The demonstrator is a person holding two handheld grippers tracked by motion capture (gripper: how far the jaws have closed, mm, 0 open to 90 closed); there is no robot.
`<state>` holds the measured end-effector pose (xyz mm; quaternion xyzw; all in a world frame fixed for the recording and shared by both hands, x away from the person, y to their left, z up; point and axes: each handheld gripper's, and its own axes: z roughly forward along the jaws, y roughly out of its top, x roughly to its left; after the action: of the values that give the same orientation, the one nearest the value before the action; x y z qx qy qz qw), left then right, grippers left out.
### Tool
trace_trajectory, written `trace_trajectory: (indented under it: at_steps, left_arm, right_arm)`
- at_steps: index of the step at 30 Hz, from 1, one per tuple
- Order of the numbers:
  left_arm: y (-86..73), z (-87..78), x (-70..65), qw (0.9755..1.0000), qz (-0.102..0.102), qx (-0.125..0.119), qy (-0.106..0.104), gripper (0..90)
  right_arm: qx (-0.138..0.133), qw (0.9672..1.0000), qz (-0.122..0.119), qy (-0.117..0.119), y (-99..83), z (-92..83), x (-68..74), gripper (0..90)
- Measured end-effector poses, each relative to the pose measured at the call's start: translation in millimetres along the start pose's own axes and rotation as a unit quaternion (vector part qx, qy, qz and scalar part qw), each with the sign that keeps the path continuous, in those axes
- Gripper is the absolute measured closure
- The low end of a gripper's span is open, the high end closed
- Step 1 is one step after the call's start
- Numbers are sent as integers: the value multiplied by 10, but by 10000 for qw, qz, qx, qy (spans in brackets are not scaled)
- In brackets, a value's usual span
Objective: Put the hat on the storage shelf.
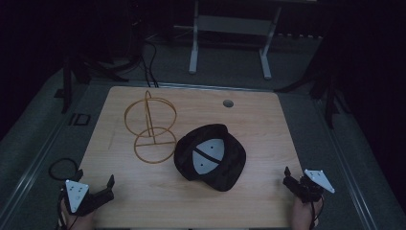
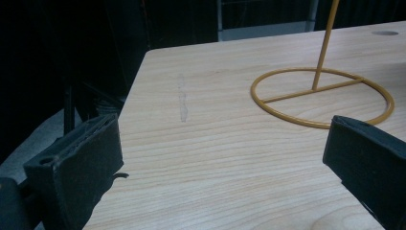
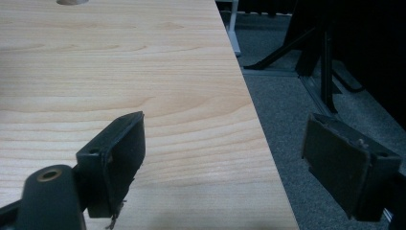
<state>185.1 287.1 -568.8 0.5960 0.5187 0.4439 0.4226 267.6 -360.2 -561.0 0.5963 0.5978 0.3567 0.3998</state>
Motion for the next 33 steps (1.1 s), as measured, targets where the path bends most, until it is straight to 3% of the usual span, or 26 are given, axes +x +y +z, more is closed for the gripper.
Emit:
trace_trajectory:
  at_steps: [4,5,10,12,14,18,19,20,22,24,26,27,28,29,30,31,33]
  left_arm:
    - [5,0,-1,10000,-34,-4,-12,3]
    - [4,1,-2,10000,-15,18,27,3]
    - [6,1,-5,10000,-16,11,3,3]
    - [7,-1,-6,10000,-17,24,-16,3]
    - [6,1,-9,10000,-9,21,-13,3]
    - [0,16,-8,9999,-8,83,-71,3]
    - [-1,16,-5,9999,-48,63,-99,3]
    - [1,15,-5,9999,-51,54,-91,3]
    - [3,13,-7,10000,-45,60,-52,3]
    - [7,9,-12,9999,-43,58,-74,3]
    - [11,6,-27,9999,-40,66,-107,3]
    - [15,4,-39,9999,-68,63,-121,3]
    - [24,0,-65,9997,-93,45,-221,3]
    - [24,0,-65,9997,-93,45,-221,3]
    - [28,-2,-82,9996,-90,41,-248,3]
    - [33,-5,-100,9995,-78,39,-311,3]
    - [43,-17,-139,9991,-95,21,-422,3]
  right_arm:
    - [50,9999,77,85,0,0,-4,180]
    - [104,9996,176,208,2,5,-11,180]
    - [120,9996,-70,253,7,14,33,168]
    - [91,9993,-15,374,17,8,38,161]
    - [7,9987,-190,483,64,4,66,157]
    - [-4,9971,-296,704,144,24,117,155]
    - [68,9947,-375,952,208,48,170,138]
    - [68,9947,-375,952,208,48,170,138]
    - [103,9919,-425,1196,279,62,235,131]
    - [46,9862,-412,1603,406,61,337,124]
    - [60,9852,-481,1646,456,59,383,117]
    - [-7,9824,-683,1740,553,50,484,108]
    - [-43,9775,-809,1948,599,44,524,108]
    - [-43,9775,-809,1948,599,44,524,108]
    - [-45,9741,-876,2086,641,45,569,109]
    - [30,9656,-990,2405,730,71,655,131]
    - [15,9648,-1005,2429,765,78,698,136]
